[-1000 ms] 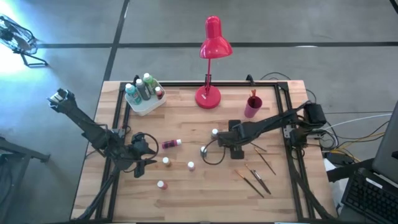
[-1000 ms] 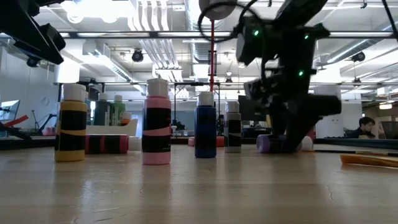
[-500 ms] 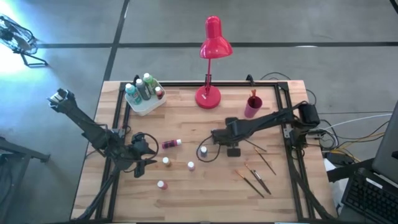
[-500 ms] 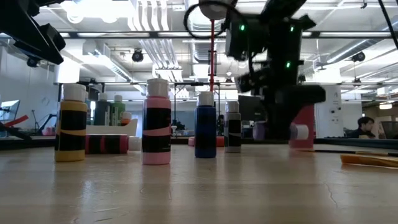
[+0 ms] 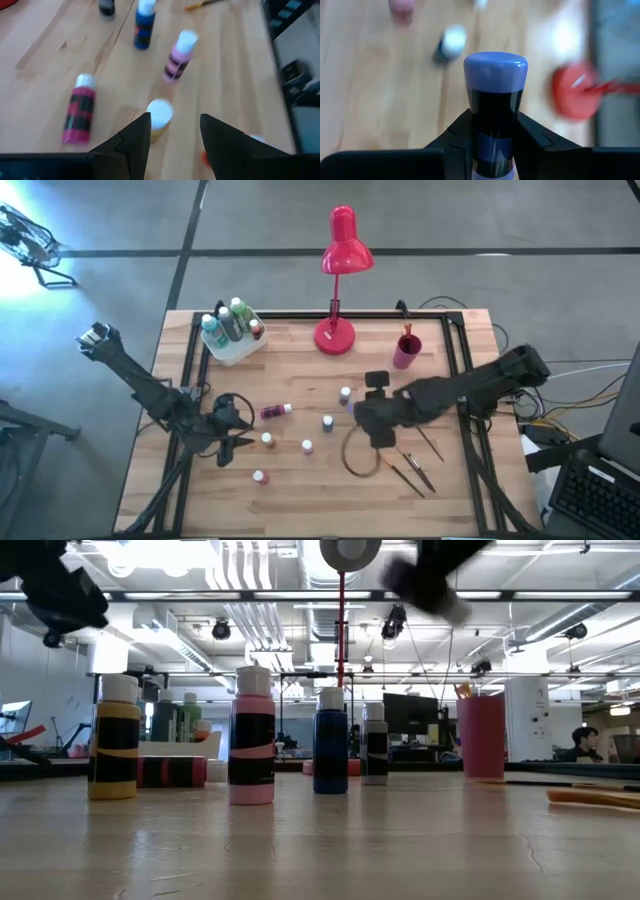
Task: Pick & Place Paint Supplies
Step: Put the purple paint bottle into the white bin
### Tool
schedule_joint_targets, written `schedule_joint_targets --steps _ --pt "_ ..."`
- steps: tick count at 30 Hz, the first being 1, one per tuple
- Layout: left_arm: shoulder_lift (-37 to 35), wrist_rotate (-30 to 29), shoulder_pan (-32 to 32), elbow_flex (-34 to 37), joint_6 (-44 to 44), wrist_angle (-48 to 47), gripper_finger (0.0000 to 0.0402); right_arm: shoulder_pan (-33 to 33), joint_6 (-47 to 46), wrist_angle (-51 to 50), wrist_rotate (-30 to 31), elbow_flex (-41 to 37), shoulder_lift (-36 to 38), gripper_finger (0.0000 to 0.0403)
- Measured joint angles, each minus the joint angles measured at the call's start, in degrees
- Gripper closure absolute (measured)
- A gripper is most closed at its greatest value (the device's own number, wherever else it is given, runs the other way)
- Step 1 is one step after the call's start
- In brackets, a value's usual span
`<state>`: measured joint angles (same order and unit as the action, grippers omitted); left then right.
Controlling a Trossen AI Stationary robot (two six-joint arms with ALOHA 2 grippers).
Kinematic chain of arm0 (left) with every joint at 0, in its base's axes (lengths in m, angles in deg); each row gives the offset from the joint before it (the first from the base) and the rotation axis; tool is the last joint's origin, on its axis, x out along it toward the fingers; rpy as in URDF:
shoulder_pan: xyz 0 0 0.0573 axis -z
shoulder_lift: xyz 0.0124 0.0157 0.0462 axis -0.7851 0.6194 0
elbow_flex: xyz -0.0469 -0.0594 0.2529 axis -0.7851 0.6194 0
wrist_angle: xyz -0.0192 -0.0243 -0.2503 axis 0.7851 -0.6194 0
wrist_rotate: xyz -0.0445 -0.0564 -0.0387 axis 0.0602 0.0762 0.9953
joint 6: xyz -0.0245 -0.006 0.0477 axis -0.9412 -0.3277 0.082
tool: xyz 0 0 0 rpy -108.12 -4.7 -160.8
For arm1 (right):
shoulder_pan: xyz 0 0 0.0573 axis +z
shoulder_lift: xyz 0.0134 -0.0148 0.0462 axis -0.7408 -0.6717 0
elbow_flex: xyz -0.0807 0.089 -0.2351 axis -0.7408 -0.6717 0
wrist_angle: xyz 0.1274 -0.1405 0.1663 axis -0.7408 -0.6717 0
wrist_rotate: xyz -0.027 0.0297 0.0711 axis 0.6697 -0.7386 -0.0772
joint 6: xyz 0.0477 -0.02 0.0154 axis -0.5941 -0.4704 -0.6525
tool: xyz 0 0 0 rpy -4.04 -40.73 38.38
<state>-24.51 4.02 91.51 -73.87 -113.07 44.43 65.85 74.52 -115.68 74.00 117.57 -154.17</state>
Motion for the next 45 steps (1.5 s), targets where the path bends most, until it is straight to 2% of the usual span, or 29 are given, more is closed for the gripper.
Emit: schedule_joint_targets --steps 4,9,14,17,20,24,28,31,34,40,45 --pt "0.0 -0.1 0.0 0.0 0.1 4.5 0.0225 6.5 8.0 1.1 12.1 5.0 0.1 0.0317" --pt "0.0 0.0 -1.8 -0.7 0.6 9.7 0.0225 12.5 26.0 1.2 30.3 7.7 -2.5 0.0317" --pt "-0.1 0.3 -6.1 -4.9 1.7 10.8 0.0225 13.7 41.9 3.9 51.8 8.6 -7.0 0.0317" --pt "-0.1 3.0 -11.0 -8.7 3.9 10.8 0.0225 13.7 51.0 7.1 59.3 8.6 -9.2 0.0317" --pt "-0.1 12.2 -18.2 -12.8 5.8 10.8 0.0225 13.3 53.5 7.4 57.8 8.7 -10.5 0.0317" --pt "0.2 29.1 -30.4 -17.0 7.0 10.8 0.0225 12.9 55.4 7.6 57.3 8.7 -11.4 0.0317" --pt "2.1 46.6 -42.9 -18.1 4.5 13.3 0.0225 12.6 58.7 8.9 56.1 8.7 -11.7 0.0317" --pt "4.6 55.4 -48.0 -17.7 1.7 19.0 0.0225 12.5 63.2 11.8 55.3 8.8 -11.7 0.0317" --pt "8.1 60.3 -49.9 -17.7 -1.0 24.2 0.0225 12.5 69.1 16.7 54.0 8.8 -11.7 0.0317" --pt "14.6 61.0 -50.6 -18.1 -6.8 31.5 0.0225 12.3 77.7 31.4 47.4 8.9 -11.6 0.0317" --pt "18.9 63.9 -51.3 -20.9 -10.1 32.4 0.0225 12.3 84.9 46.0 37.7 8.9 -11.5 0.0317"
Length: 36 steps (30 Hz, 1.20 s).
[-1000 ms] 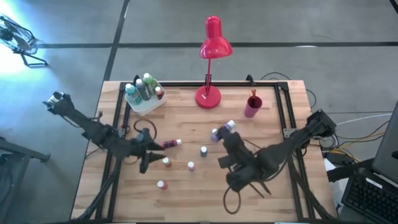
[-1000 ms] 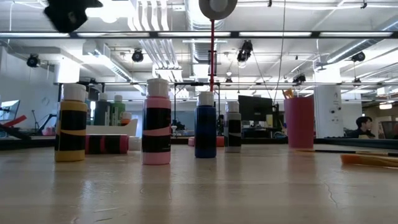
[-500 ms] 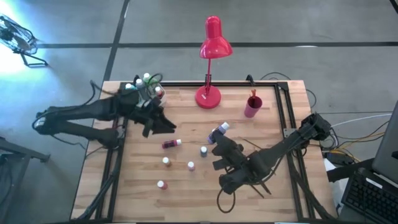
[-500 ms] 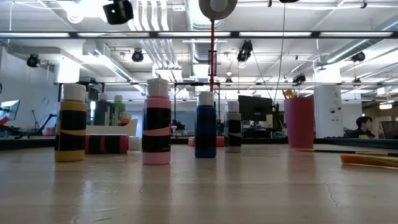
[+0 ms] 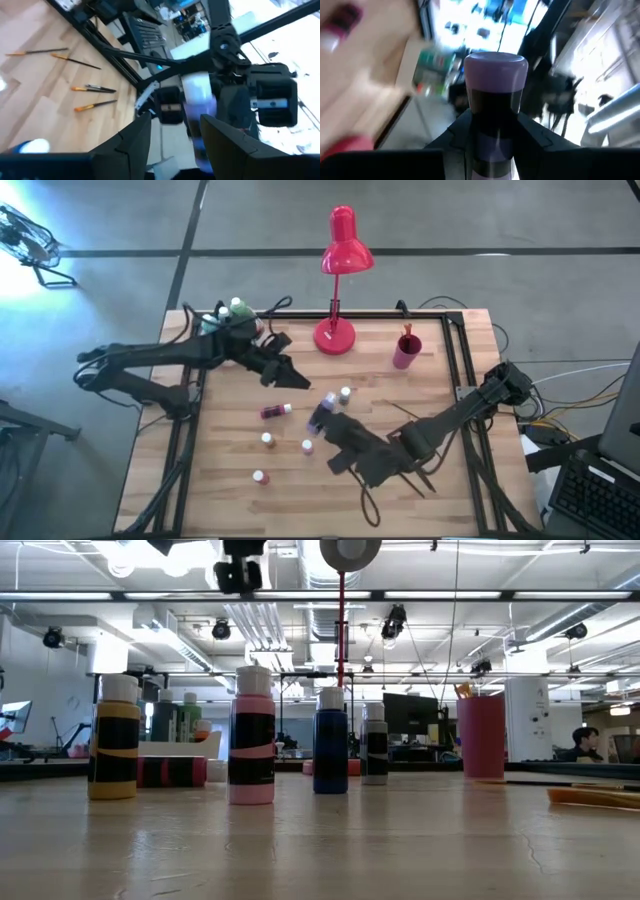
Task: Pick & Place Paint Supplies
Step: Put the purple paint bottle into the white bin
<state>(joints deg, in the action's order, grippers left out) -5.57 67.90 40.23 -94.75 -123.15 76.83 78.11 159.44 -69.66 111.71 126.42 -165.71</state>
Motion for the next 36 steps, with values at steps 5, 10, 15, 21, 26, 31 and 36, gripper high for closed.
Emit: schedule_joint_targets --steps 5,10,15,21,26,31,36 --pt "2.4 3.8 -0.2 -3.7 -0.9 0.0 0.0225 0.1 3.4 6.1 -5.7 0.0 0.0 0.0317" --pt "3.2 4.2 -0.2 -6.7 0.3 0.3 0.0225 0.0 3.6 6.4 -6.1 0.0 -0.8 0.0317" --pt "4.3 4.2 -0.1 -7.3 0.6 0.0 0.0225 -0.3 5.6 6.2 -5.7 0.0 -1.4 0.0317" --pt "5.7 4.5 0.6 -7.2 0.5 -0.1 0.0225 -0.8 7.1 6.4 -5.6 0.0 -1.4 0.0317" --pt "6.8 5.4 2.2 -7.2 0.6 0.3 0.0225 -1.9 7.3 6.4 -5.7 0.0 -1.4 0.0317" --pt "7.9 5.6 3.1 -7.1 0.6 2.7 0.0225 -2.6 7.4 6.4 -5.7 0.0 -1.4 0.0317" --pt "8.9 5.5 3.0 -7.1 0.3 6.0 0.0225 -2.6 7.4 6.4 -5.9 0.0 -1.4 0.0317"
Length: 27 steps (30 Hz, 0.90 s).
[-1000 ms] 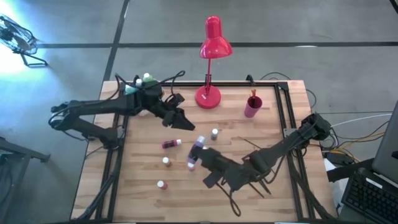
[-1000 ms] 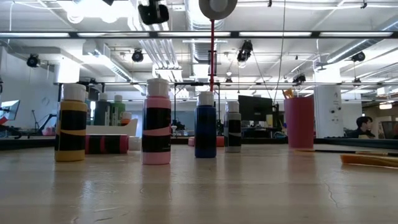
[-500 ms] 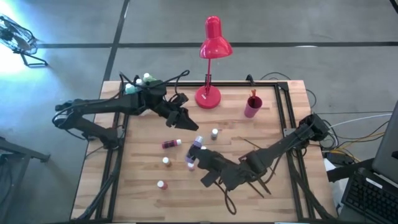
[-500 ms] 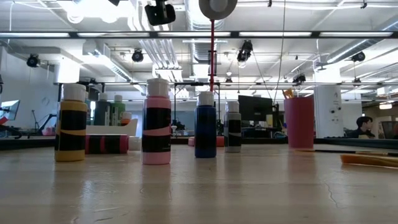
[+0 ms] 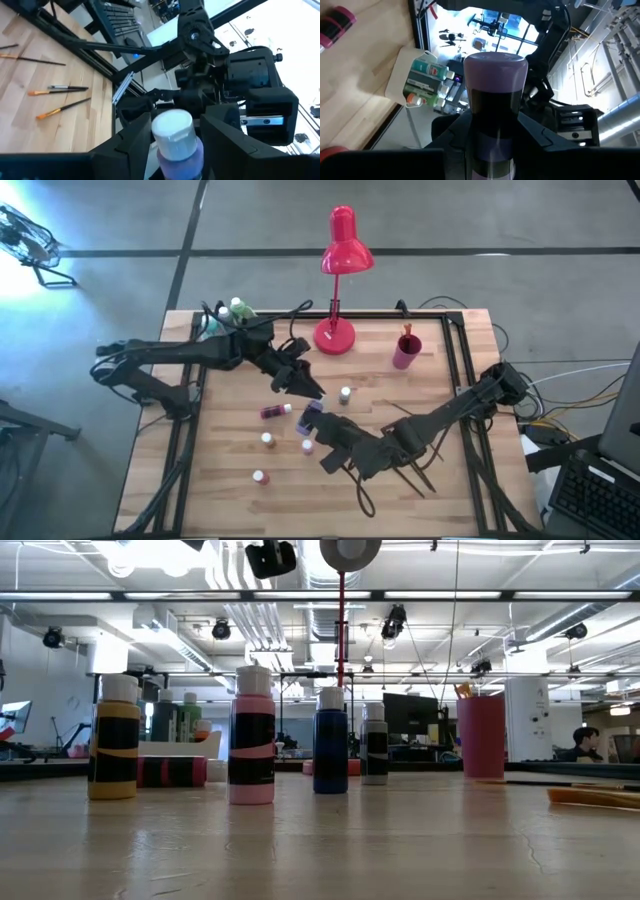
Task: Pick & Place Paint Supplies
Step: Put the purple paint bottle into the white bin
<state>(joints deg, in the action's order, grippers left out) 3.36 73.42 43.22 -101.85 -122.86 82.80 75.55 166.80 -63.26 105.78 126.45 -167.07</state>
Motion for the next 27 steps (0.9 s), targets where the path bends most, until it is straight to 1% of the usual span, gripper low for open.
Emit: schedule_joint_targets --steps 2,10,16,23,27 --pt "0.4 -0.1 0.0 0.0 0.0 1.5 0.0225 0.0 -0.1 0.0 0.0 0.0 0.0 0.0317" --pt "1.4 0.5 0.1 0.0 0.0 1.6 0.0230 -0.1 -0.2 0.0 -0.2 0.0 0.0 0.0317" --pt "1.7 1.3 0.1 0.0 -0.3 2.1 0.0275 -0.2 -0.2 -0.3 -0.2 0.0 0.0 0.0318" --pt "1.8 1.5 0.1 0.0 -0.4 3.4 0.0276 -0.3 -0.4 -0.2 0.0 0.0 0.0 0.0318" --pt "1.8 1.5 0.1 0.0 -0.3 3.5 0.0276 -0.3 -4.1 -0.2 0.2 0.0 0.0 0.0317"
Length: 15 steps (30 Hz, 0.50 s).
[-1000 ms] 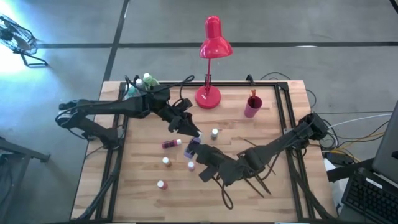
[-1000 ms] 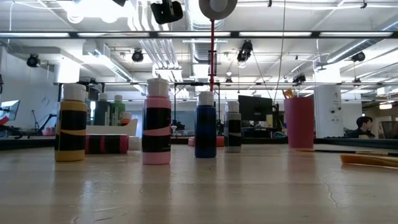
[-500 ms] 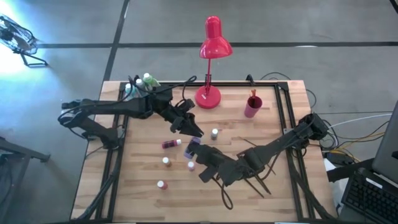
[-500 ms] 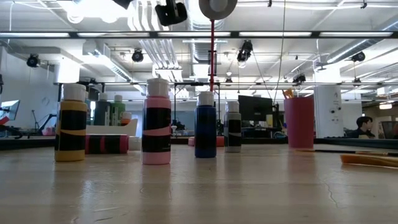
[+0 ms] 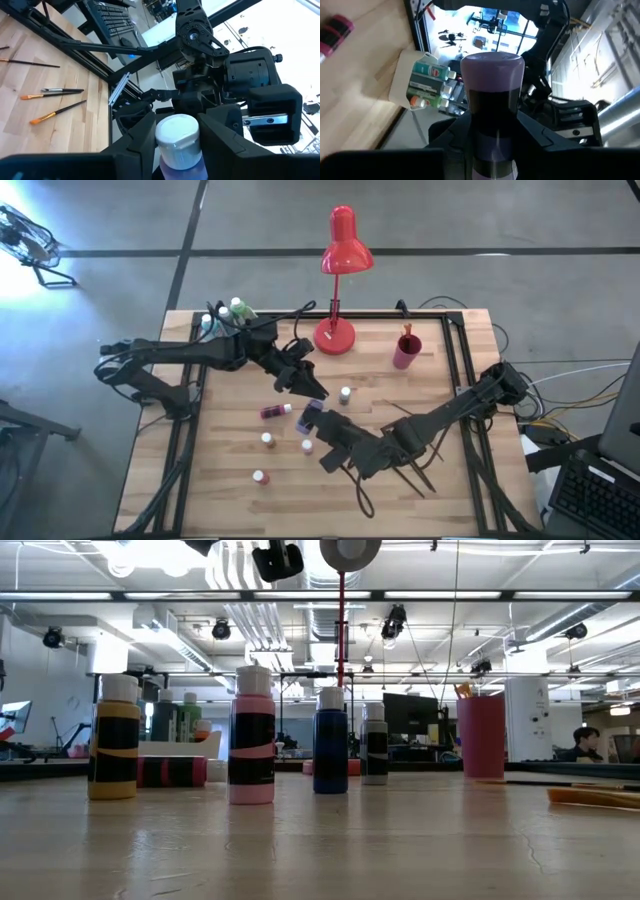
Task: Pick & Place Paint Supplies
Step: Put the purple paint bottle into the white bin
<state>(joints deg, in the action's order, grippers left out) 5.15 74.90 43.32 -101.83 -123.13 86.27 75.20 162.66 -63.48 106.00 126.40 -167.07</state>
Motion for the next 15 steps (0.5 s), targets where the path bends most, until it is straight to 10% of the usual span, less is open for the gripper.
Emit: schedule_joint_targets --steps 15 --pt "-2.0 0.6 -2.2 0.0 5.1 -0.2 0.0278 1.8 -22.3 -3.3 10.4 0.0 0.0 0.0082"
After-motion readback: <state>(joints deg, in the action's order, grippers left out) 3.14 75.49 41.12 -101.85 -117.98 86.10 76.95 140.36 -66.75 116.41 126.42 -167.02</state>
